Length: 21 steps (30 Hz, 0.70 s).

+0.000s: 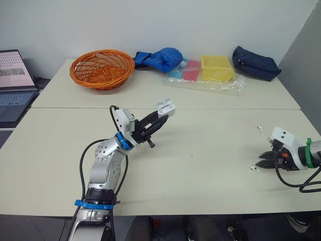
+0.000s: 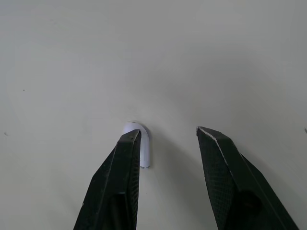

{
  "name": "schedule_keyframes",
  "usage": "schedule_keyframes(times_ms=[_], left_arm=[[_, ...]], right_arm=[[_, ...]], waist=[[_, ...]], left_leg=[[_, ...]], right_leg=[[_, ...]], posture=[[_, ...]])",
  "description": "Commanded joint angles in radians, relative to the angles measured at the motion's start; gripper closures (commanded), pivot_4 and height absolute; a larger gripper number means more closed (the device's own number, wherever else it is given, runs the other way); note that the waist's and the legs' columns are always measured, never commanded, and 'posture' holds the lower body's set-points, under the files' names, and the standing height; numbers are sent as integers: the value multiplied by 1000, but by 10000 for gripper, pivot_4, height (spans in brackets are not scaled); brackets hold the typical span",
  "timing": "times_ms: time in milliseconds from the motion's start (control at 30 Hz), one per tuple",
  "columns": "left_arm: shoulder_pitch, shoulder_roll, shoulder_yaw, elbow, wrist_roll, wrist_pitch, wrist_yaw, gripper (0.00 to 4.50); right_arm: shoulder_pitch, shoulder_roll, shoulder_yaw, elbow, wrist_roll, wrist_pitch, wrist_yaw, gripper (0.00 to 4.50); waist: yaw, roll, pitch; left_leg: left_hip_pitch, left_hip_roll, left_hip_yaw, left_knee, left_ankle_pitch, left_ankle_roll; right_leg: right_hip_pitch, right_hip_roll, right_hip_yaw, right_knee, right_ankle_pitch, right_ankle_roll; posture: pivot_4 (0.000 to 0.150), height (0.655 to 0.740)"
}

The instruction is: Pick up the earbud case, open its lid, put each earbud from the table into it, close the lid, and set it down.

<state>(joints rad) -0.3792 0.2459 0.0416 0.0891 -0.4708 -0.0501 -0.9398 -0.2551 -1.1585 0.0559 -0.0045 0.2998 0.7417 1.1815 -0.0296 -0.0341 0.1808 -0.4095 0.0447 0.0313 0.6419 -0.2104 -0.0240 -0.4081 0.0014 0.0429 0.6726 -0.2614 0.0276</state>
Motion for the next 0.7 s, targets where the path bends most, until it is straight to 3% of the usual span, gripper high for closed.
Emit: schedule_keyframes(times_ms=[33,700], left_arm=[[-14,0,3,-21,-13,-10,-6,37408],[-1,2,2,-40,-15,-3,-6,37408]], right_arm=[[4,-25,-35,-35,31,25,36,26294],[-13,-4,-5,3,-33,-15,-7,26294]], waist=[[0,0,0],[0,0,0]], left_leg=[[0,0,0,0,0,0],[0,0,0,0,0,0]], right_leg=[[0,0,0,0,0,0],[0,0,0,0,0,0]], posture=[[1500,7400],[1500,7400]])
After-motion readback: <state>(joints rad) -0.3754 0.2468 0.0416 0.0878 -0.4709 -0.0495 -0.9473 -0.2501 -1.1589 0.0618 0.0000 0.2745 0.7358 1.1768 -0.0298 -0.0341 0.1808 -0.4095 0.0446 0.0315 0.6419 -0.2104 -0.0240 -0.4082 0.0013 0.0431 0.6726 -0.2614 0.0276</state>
